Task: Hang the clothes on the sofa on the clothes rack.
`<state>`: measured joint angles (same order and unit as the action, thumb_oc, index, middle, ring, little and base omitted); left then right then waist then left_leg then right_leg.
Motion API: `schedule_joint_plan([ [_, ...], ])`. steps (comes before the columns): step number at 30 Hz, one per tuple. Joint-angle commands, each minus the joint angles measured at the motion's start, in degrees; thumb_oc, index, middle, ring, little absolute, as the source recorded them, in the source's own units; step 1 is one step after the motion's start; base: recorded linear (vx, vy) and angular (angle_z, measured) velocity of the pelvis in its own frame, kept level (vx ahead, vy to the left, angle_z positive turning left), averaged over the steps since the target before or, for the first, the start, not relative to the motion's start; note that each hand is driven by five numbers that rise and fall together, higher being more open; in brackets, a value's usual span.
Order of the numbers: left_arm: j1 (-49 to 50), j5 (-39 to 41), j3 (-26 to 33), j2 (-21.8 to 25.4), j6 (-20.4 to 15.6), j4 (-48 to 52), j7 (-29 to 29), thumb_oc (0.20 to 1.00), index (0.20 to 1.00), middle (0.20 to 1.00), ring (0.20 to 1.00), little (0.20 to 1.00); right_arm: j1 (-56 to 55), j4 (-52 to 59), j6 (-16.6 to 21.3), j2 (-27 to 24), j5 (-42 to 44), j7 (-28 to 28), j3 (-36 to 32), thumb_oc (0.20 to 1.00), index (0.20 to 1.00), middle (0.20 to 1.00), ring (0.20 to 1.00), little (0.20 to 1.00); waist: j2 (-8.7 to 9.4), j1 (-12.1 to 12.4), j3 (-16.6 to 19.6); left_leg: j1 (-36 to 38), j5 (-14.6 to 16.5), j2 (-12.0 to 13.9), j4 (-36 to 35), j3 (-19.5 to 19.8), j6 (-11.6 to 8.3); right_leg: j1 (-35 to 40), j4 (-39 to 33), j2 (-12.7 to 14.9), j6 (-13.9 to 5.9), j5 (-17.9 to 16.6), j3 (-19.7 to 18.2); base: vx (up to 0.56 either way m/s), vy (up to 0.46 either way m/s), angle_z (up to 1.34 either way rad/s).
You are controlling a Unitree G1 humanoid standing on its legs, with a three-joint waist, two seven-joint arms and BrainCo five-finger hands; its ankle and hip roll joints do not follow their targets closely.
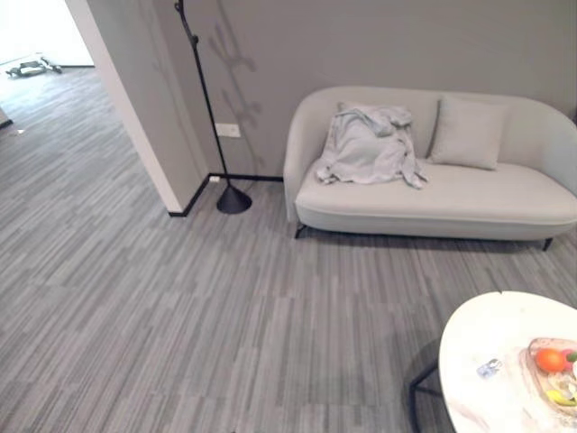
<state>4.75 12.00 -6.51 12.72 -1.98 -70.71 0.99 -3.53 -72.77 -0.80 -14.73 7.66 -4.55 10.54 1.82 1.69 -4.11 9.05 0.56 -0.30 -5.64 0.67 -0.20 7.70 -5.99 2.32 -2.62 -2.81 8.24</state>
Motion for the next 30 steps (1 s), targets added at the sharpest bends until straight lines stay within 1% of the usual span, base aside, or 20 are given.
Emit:
schedule_joint_plan([
  [1,-4.7,-2.7,-2.3,0.6,-1.0,-3.9,0.7,1.000,1.000,1.000,1.000,1.000,4.2,-0.6,0.4,-2.7,0.8,-0.1,0.1,1.000,1.000,1.000,1.000,1.000,-1.44,-0.2,-1.8,0.3,2.4,0.2,0.6,-1.8,-2.42,1.5,1.0,2.2,-5.83,3.5,2.3,0.00,0.000,0.00],
  [23,-5.0,-2.6,-2.5,0.3,-0.8,-4.1,0.0,1.000,1.000,1.000,1.000,1.000,3.9,-0.6,0.3,-2.4,1.3,-0.5,0.0,1.000,1.000,1.000,1.000,1.000,-1.59,-0.5,-2.0,0.7,2.9,0.3,0.6,-2.2,-2.35,1.5,1.0,2.3,-6.04,3.5,2.3,0.00,0.000,0.00],
  [30,-5.6,-2.5,-2.4,0.8,-0.7,-4.2,-0.4,1.000,1.000,1.000,1.000,1.000,4.8,-0.4,-0.1,-2.7,1.4,-0.4,0.1,1.000,1.000,1.000,1.000,1.000,-1.58,-0.3,-2.9,-0.5,2.8,-0.2,0.6,-2.2,-1.74,0.4,1.0,2.9,-6.40,2.9,1.9,0.01,0.037,-0.03],
])
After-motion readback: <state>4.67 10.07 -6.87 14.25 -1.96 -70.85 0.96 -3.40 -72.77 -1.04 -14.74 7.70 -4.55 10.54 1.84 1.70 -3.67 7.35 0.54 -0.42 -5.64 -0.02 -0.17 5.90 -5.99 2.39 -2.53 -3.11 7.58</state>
